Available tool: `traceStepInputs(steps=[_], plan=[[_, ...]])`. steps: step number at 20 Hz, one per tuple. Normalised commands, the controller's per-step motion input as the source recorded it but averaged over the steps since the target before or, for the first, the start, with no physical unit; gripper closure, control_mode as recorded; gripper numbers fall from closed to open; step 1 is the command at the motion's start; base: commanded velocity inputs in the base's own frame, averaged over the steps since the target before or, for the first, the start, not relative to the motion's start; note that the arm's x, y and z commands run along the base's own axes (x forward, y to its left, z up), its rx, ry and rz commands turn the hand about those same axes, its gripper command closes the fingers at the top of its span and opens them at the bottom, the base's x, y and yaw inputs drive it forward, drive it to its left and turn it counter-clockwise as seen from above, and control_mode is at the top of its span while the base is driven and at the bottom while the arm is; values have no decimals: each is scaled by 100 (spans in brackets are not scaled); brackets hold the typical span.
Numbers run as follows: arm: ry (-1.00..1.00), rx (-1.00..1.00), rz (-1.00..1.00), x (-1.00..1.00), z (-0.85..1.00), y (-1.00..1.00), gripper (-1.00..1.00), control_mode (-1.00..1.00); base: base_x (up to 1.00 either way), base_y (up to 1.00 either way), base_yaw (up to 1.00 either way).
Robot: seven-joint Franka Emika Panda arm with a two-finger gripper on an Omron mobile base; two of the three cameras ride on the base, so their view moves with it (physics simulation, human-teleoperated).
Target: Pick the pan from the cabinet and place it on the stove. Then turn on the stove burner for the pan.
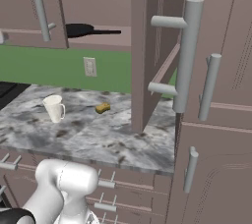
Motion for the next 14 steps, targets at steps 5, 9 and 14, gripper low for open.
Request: traceStepInputs(steps=[5,9,14], plan=[[-10,12,7,25,2,4,-100,-100,0,0,0],[-10,1,3,13,0,-5,-100,-100,0,0,0],[-4,0,6,30,-7,0,-100,-100,0,0,0]])
